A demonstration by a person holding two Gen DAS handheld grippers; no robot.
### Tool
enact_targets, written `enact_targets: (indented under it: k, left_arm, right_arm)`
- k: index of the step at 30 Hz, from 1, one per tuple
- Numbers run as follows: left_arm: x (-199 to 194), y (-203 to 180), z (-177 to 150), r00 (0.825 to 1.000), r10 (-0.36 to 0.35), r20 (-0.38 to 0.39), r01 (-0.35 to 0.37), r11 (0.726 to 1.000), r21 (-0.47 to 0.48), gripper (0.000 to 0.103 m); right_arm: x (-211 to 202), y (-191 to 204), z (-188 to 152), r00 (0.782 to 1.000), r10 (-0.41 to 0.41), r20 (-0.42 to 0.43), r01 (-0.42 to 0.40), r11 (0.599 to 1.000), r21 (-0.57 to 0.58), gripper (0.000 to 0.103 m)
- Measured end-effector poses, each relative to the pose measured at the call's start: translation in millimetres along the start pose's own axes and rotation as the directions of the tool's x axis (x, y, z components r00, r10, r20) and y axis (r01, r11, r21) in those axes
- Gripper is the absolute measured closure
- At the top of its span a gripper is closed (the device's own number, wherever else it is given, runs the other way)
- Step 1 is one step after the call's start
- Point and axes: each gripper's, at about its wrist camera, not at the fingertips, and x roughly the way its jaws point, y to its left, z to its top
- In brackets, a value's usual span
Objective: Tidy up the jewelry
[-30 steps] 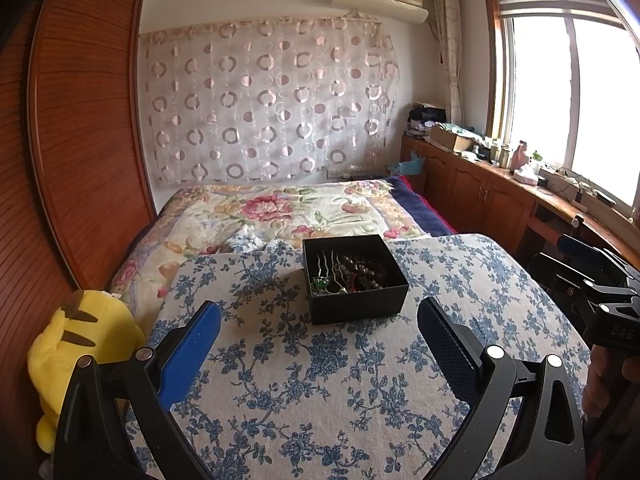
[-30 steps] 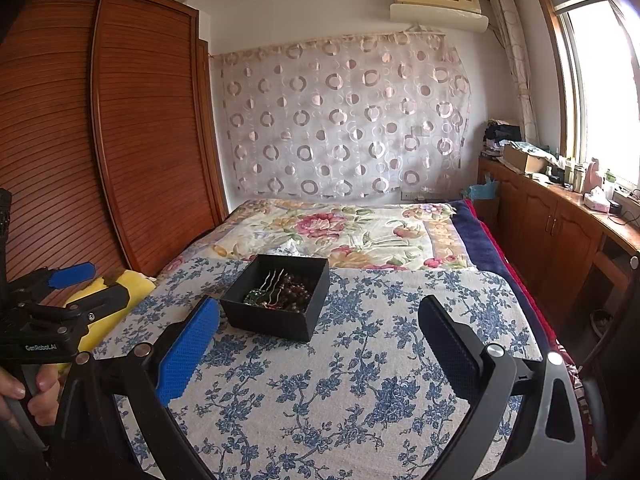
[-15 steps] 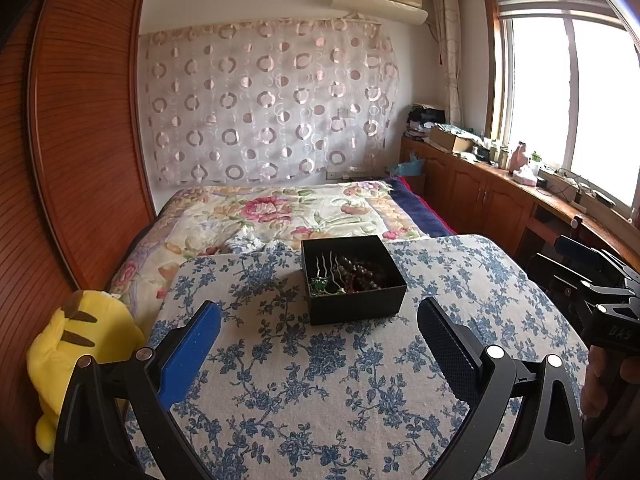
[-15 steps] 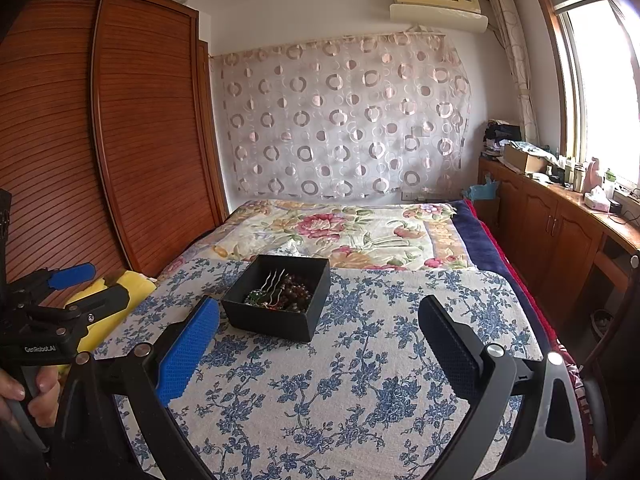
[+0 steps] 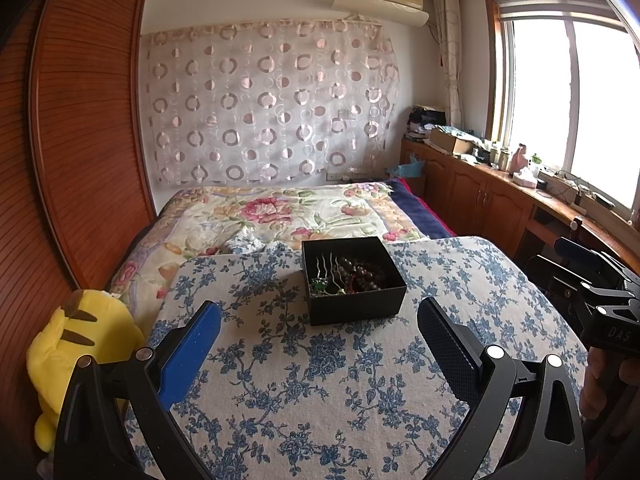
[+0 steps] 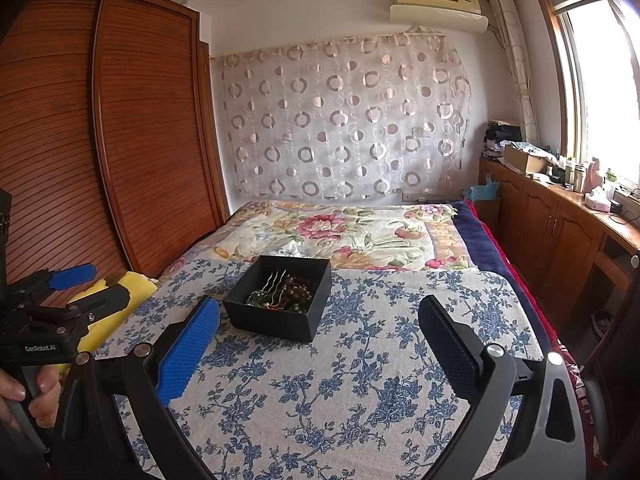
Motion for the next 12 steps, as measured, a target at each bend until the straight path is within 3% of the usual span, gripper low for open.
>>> enact_targets:
  k: [12]
  left_arm:
    - [-1.5,0.8,1.5,1.0,0.0,-0.002,0.0,1.0,-0.003,0.008]
  right_arm:
    - [-0.2,1.2,0.9,1.0,0.001,0.003,-0.001,1.0,0.001,0.003]
